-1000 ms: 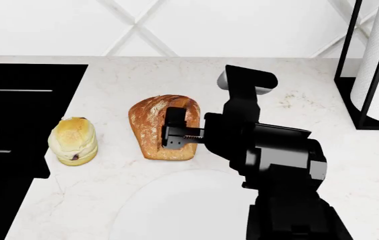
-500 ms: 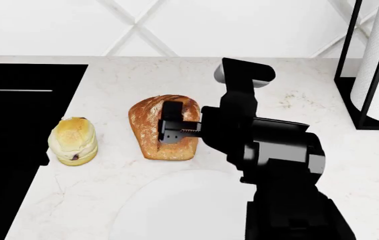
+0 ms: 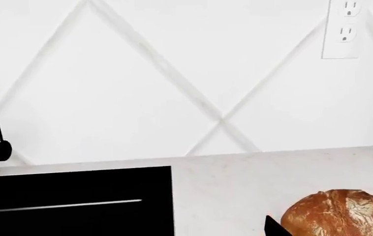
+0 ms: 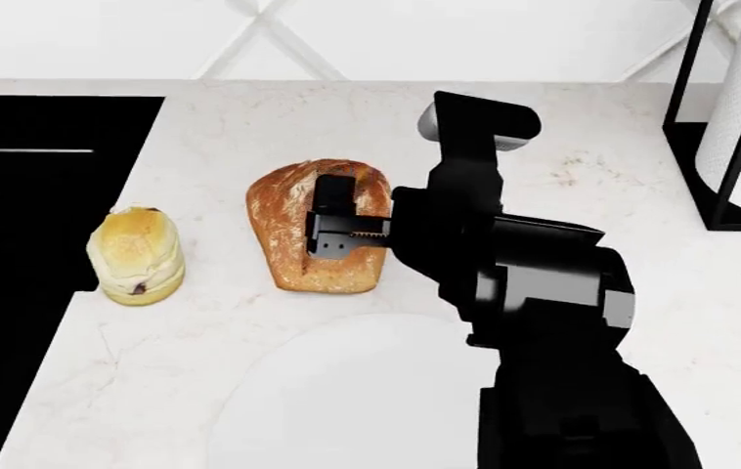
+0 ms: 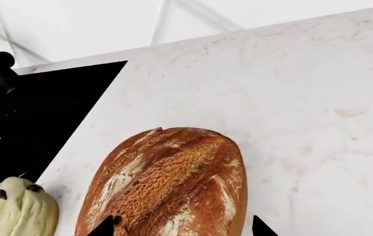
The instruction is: Place the pastries on the plates.
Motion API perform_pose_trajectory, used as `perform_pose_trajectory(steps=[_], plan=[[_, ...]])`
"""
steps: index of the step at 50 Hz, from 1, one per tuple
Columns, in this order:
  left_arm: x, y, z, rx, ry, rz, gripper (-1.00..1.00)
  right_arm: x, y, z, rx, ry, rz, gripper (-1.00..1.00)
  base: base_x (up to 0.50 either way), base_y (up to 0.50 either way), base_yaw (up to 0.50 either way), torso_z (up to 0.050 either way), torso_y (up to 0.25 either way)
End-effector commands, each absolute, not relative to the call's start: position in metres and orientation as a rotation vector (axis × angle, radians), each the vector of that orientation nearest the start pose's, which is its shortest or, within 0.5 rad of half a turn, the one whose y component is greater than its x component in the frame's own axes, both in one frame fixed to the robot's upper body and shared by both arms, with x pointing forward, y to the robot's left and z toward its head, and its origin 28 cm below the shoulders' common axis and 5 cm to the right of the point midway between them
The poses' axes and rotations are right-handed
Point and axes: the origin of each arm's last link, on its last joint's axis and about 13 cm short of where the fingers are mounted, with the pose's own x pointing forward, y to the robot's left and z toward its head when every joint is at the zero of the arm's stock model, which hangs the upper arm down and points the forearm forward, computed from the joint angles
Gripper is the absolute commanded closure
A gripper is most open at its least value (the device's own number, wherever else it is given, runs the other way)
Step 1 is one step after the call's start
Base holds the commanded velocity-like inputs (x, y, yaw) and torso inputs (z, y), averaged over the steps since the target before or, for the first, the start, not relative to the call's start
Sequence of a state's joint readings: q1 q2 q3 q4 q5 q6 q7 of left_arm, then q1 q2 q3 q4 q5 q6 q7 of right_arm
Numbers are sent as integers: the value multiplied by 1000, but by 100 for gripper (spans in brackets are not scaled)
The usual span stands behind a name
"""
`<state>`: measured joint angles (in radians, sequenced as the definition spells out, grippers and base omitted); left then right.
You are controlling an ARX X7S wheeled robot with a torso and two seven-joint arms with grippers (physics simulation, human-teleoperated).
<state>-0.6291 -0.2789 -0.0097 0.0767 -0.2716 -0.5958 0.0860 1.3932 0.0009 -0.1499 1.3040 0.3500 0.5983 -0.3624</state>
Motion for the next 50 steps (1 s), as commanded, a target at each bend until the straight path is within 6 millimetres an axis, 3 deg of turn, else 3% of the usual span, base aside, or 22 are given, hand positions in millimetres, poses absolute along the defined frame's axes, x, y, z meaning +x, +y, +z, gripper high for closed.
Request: perform_pose_trajectory(steps=[1, 14, 15, 21, 34, 35, 36, 38, 47, 50], plan=[[328, 273, 168, 25, -122, -94, -100, 418, -80, 186, 266, 478, 455, -100, 0, 0, 0, 8, -174], [317, 274, 169, -9, -139, -77, -100, 418, -78, 188, 251, 474, 469, -100, 0, 0, 0, 2, -53], [316, 274, 168, -6, -137, -74, -100, 419, -79, 189, 243, 467, 466, 100, 0, 0, 0, 0, 0], [310, 273, 165, -6, -136, -68, -100, 420, -80, 192, 232, 454, 457, 100, 0, 0, 0, 0, 0], [307, 271, 163, -5, -134, -69, -100, 426, -81, 220, 192, 359, 455, 100, 0, 0, 0, 0, 0], [304, 271, 164, -4, -135, -68, -100, 427, -81, 222, 193, 353, 457, 100, 0, 0, 0, 0, 0], [275, 272, 148, -31, -17, -36, -100, 427, -81, 226, 188, 340, 454, 100, 0, 0, 0, 0, 0], [253, 263, 173, -3, -140, -67, -100, 428, -82, 230, 187, 327, 455, 100, 0, 0, 0, 0, 0], [258, 265, 173, -13, -131, -57, -100, 429, -83, 254, 181, 275, 492, 100, 0, 0, 0, 0, 0], [259, 267, 173, -14, -131, -54, -100, 412, -88, 252, 192, 302, 496, 100, 0, 0, 0, 0, 0]])
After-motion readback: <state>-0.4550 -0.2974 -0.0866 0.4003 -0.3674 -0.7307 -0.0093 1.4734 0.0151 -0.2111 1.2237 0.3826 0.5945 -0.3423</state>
